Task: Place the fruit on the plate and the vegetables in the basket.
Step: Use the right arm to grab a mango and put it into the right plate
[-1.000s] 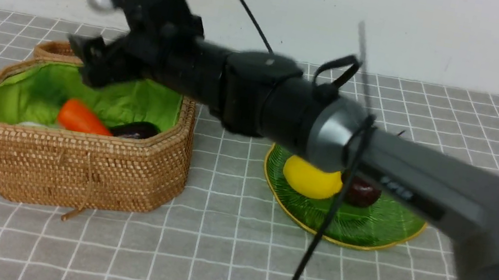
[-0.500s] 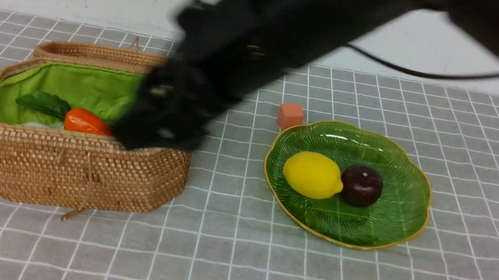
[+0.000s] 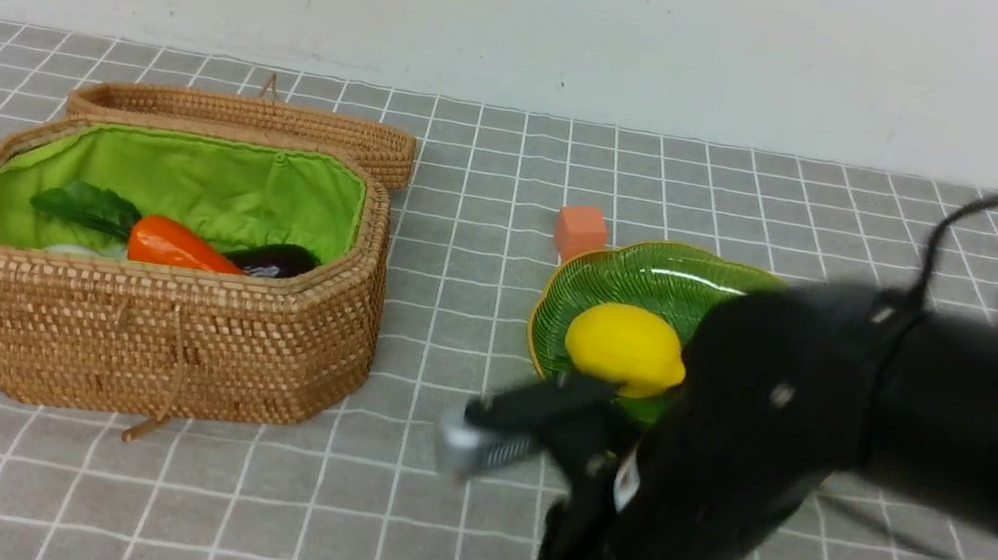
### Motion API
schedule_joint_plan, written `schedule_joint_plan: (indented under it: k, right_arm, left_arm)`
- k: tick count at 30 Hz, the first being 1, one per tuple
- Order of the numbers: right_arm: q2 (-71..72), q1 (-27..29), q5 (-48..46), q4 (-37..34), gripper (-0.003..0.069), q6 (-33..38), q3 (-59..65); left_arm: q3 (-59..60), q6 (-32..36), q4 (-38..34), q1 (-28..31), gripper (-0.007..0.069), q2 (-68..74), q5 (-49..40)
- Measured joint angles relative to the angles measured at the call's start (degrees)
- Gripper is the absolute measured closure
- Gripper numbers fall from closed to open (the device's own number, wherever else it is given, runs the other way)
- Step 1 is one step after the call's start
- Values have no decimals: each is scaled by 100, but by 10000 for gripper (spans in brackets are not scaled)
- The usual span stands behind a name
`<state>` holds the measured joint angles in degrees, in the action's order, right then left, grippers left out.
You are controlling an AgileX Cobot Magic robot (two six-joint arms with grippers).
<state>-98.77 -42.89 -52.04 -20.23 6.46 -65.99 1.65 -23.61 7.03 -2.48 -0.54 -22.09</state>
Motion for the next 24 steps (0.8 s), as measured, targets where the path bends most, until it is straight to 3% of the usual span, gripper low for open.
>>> schedule_joint_plan:
  k: [9,14,18,24]
  right_arm:
    - [-666,0,163,-350,99,408,126]
    - [-608,28,125,-351,99,539,119]
    - [-441,311,-171,-289,99,551,-97]
    - [-297,1387,-458,-27,99,551,-1165]
  left_arm:
    - [0,0,0,0,543,0,0]
    - [0,0,0,0,538,0,0]
    - [0,0,0,0,533,0,0]
    - [0,0,0,0,532,0,0]
